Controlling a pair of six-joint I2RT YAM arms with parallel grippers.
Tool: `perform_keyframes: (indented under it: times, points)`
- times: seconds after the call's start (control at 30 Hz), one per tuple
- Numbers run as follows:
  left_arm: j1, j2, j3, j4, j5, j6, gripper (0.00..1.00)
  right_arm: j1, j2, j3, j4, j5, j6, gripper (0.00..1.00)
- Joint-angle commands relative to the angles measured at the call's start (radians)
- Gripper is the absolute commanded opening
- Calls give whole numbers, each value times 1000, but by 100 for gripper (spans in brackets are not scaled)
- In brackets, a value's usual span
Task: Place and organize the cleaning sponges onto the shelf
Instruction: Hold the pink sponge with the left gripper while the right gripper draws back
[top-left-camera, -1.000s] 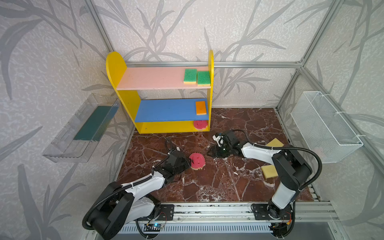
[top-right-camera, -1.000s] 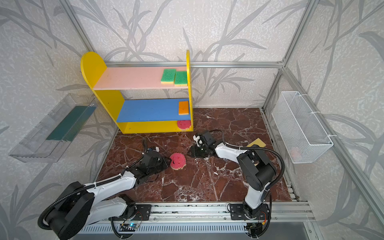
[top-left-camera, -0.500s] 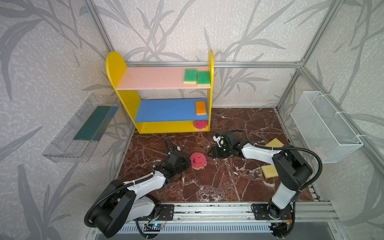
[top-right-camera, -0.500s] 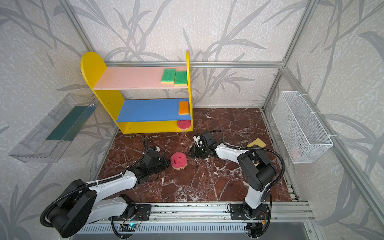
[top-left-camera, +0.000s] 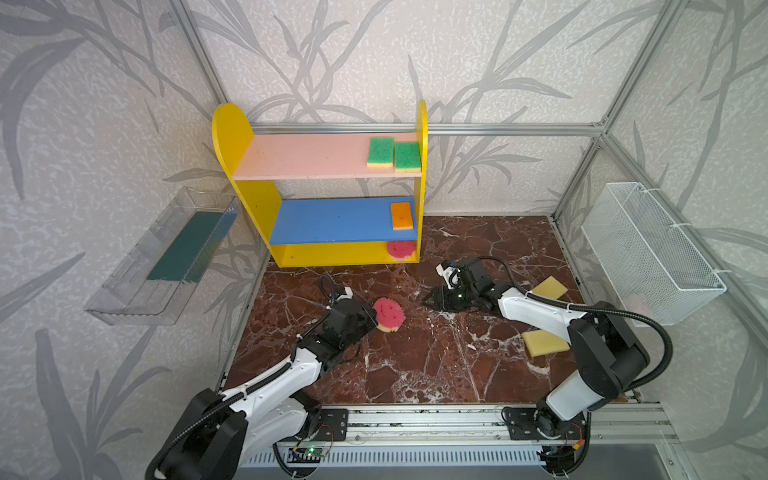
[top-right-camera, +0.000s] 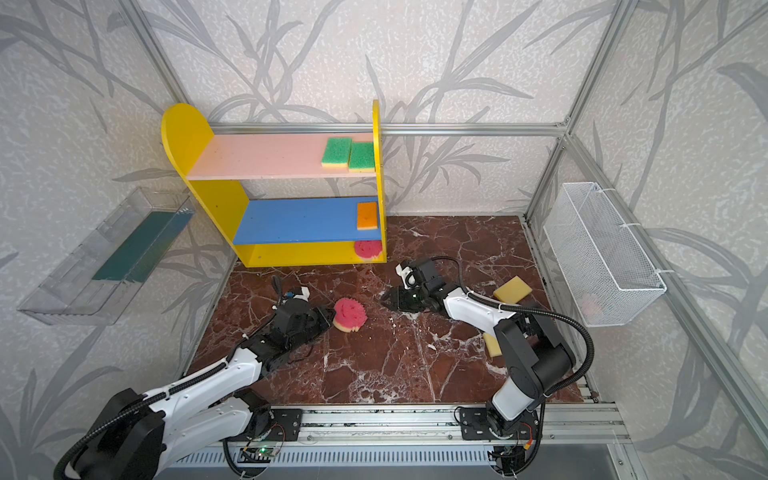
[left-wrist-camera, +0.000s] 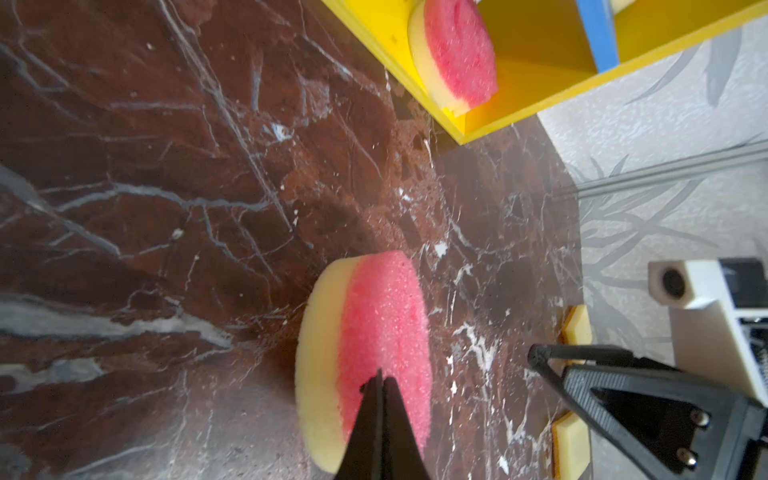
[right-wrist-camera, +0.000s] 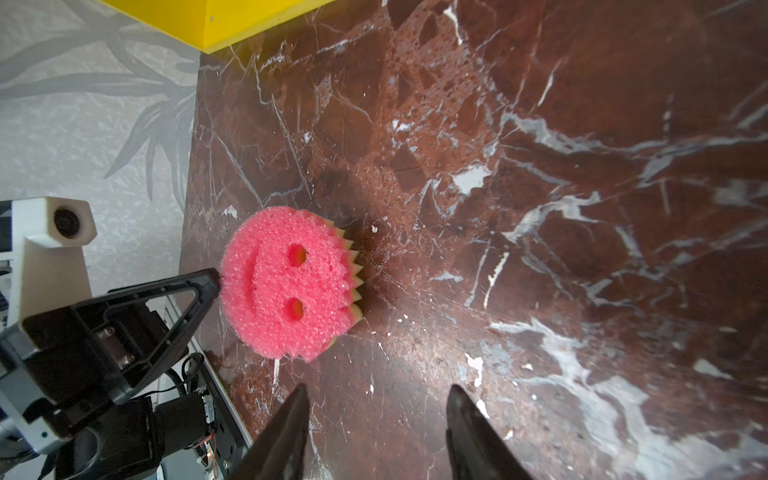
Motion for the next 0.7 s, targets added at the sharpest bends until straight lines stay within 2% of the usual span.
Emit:
perform_keyframes:
  times: [0.0,0.17,0.27,0.4,0.53,0.67]
  points:
    - [28,5,41,39,-61,-50,0,-30,-68,-26,-24,-18,-21,53]
    - [87,73,59,143,-72,-80,0,-79,-131,-63,-47,-31,-40,53]
    - [124,132,97,139,-10,-56,0,-109,-153,-76,-70,-48,-60,53]
    - [132,94,80,76,-20,-2,0,-127,-170,-90,-91,-48,-90,55]
    - [131,-9,54,-72,-40,63,24,-128,-155,-92,-91,-47,-103,57]
    - [129,-78,-3,-101,14,90,37,-128,-122,-87,-70,-63,-99,58]
